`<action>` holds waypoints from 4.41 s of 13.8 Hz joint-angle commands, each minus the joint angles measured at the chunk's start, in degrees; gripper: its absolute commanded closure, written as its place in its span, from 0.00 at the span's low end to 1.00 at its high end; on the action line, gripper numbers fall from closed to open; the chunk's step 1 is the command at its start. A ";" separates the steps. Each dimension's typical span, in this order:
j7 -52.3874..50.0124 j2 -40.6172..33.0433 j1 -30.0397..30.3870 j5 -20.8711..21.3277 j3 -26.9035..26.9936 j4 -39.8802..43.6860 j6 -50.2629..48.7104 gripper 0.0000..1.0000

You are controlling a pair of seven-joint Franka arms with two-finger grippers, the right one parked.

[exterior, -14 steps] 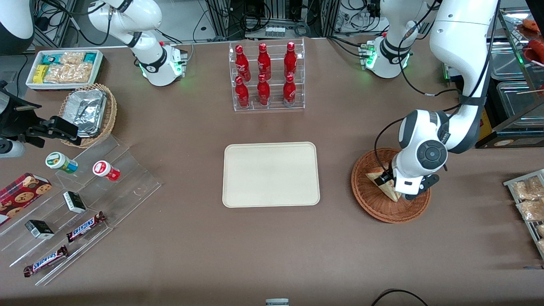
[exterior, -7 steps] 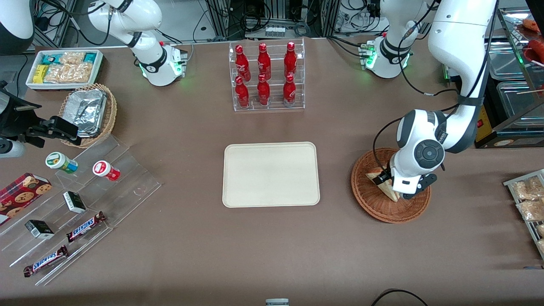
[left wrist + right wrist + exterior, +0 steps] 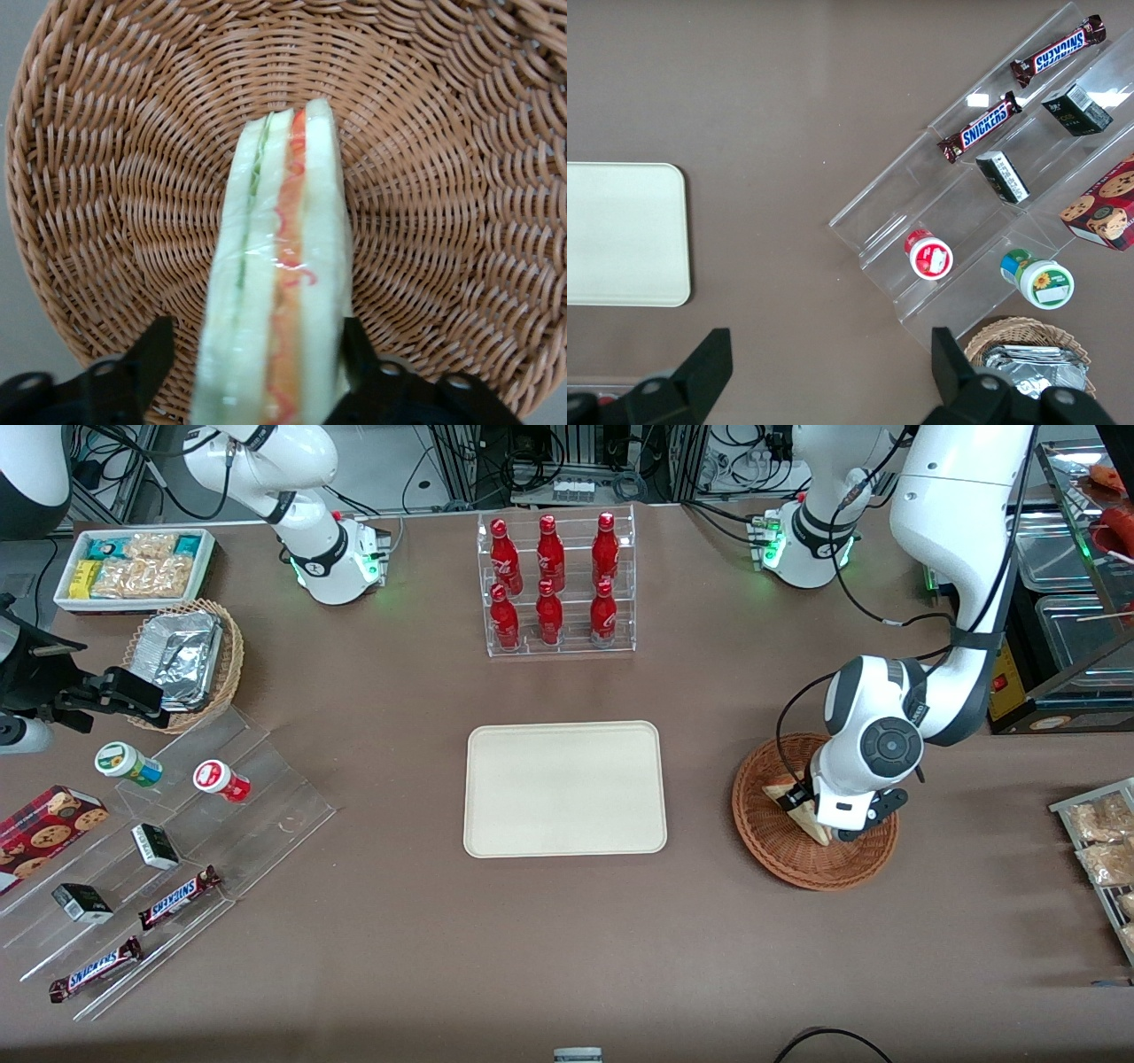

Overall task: Place sandwich from basket to tray
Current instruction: 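Close the left gripper on the sandwich's crust edge, then lift the sandwich and carry it over the cream tray, then lower the sandwich onto the tray's centre with the left gripper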

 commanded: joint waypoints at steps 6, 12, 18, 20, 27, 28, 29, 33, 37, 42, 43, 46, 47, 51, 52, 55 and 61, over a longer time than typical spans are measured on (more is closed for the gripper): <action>-0.44 0.49 -0.42 0.92 0.31 3.44 -3.91 1.00; -0.27 0.23 -0.60 0.83 0.14 9.85 -13.40 1.00; -1.32 -0.48 -4.28 0.04 -0.12 19.51 -22.01 1.00; -1.58 -0.22 -7.09 -0.57 -0.21 23.73 -24.66 1.00; -3.95 5.49 -16.23 -2.68 -1.43 31.91 -20.99 1.00; -4.65 7.94 -17.64 -2.68 -1.53 34.36 -19.58 1.00; -4.75 10.92 -18.87 -2.60 -1.53 37.60 -19.39 1.00; -4.31 16.48 -21.51 -1.89 -1.53 40.88 -19.13 1.00; -3.96 20.95 -24.50 0.65 -1.53 44.12 -18.86 1.00; -3.69 23.78 -27.49 3.20 -1.53 45.89 -16.40 1.00; -3.43 23.87 -27.84 3.73 -1.53 45.81 -16.32 1.00; -1.41 25.01 -28.54 3.64 -1.62 45.63 -16.23 1.00; -1.32 25.18 -28.90 3.64 -1.62 45.54 -16.40 1.00; -1.41 26.06 -30.13 3.56 -1.62 45.19 -16.31 1.00; -1.41 26.33 -30.65 3.47 -1.62 45.19 -16.40 1.00; -1.50 26.59 -31.18 3.38 -1.62 45.19 -16.49 1.00; -1.32 27.12 -31.27 3.12 -2.23 45.10 -16.67 1.00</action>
